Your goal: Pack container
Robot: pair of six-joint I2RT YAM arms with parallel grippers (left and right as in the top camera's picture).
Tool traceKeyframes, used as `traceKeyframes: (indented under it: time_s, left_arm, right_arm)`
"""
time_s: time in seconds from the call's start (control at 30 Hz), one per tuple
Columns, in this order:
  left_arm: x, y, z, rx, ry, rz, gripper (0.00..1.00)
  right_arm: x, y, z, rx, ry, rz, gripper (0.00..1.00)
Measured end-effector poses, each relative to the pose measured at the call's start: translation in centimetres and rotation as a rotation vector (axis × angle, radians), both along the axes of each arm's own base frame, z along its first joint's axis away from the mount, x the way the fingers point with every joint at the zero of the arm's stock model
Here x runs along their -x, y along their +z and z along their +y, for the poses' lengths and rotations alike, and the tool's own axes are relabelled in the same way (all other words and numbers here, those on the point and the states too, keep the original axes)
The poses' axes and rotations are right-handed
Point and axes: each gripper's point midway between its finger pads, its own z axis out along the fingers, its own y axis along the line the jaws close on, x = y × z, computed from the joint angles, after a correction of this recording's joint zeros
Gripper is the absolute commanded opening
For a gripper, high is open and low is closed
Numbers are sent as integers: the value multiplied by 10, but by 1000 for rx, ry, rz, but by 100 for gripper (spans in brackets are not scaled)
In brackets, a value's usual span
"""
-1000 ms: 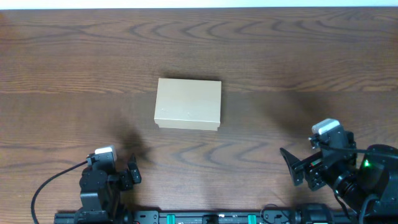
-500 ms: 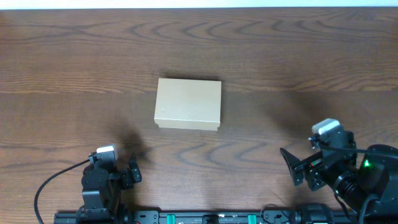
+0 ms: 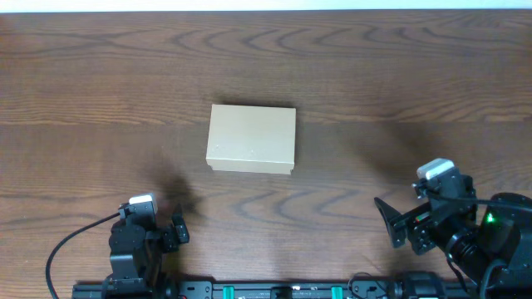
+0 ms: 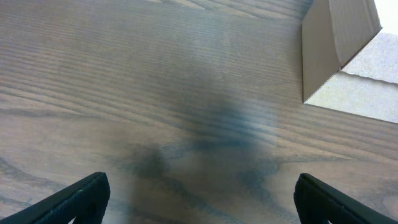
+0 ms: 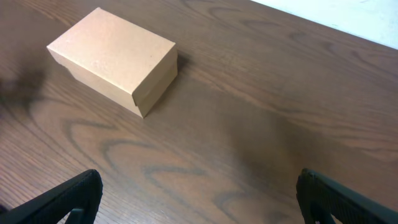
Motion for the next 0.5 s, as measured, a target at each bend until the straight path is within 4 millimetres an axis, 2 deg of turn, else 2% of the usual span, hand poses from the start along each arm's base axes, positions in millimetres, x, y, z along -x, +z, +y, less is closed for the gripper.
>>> traceKeyframes:
  time_s: [0.3,0.4,0.5]
  left_arm:
    - [0,0,0,0,0,0,95]
    - [0,0,0,0,0,0,95]
    - [0,-1,0,0,0,0,95]
  right_arm:
    - [1,-3,-3,10,-13,-11,99]
    - [-2,-19,-6,22,-30,-36,99]
    - [-6,-51,-8,29,-38,-33,99]
